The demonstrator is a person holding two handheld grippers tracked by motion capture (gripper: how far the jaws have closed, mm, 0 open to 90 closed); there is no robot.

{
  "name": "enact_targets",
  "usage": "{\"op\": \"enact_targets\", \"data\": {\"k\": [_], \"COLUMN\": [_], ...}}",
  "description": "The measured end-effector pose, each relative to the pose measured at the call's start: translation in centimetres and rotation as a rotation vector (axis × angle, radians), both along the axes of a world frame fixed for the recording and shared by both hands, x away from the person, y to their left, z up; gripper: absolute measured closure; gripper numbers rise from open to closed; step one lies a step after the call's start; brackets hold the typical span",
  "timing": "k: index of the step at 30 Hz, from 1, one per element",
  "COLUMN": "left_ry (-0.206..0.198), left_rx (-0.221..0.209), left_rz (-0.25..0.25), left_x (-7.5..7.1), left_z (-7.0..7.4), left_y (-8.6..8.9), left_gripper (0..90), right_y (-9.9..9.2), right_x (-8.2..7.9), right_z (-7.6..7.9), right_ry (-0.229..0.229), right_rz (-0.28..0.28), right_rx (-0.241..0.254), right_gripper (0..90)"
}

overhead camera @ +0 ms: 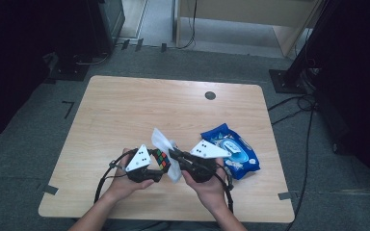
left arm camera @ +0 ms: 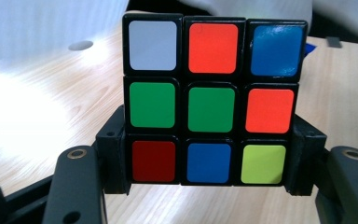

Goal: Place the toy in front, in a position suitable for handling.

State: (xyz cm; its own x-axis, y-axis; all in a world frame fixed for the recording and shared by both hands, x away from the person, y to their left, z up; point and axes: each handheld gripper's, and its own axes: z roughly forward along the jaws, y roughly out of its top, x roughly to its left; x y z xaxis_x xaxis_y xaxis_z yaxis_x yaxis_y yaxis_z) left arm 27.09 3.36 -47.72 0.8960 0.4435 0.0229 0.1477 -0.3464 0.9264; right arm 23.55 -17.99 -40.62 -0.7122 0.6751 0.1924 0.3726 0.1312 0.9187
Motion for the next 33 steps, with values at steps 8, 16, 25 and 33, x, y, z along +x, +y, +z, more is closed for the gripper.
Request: {"op": "enact_targets", "data": {"k": [8,16,25,33], "left_ry": [-0.023,-0.031,-0.024,-0.018], "left_rx": [-0.038,-0.058,-0.048,-0.053], "left_rz": [0.012,0.001,0.005,0.01], "left_x": [-0.3,-0.1,-0.3,0.0], "left_z": [0.5,0.8,0.6,0.6], "left_y": [0.4,0.7,0.3,0.7], "left_gripper": [34.6,34.6,34.7,34.7], "right_y": [-0.7,-3.5,-0.1,-1.6], "right_x": [0.7,3.0,-0.2,1.8], "right_z": [-1.1,-2.8,0.5,-1.8], "right_ry": [-0.044,0.073,-0.049,0.013], "right_rz": [-0.064,-0.206,-0.02,-0.131], "right_rx": [-0.027,-0.048,-0.015,-0.035], "right_gripper": [88.4,88.5,88.1,88.3]}}
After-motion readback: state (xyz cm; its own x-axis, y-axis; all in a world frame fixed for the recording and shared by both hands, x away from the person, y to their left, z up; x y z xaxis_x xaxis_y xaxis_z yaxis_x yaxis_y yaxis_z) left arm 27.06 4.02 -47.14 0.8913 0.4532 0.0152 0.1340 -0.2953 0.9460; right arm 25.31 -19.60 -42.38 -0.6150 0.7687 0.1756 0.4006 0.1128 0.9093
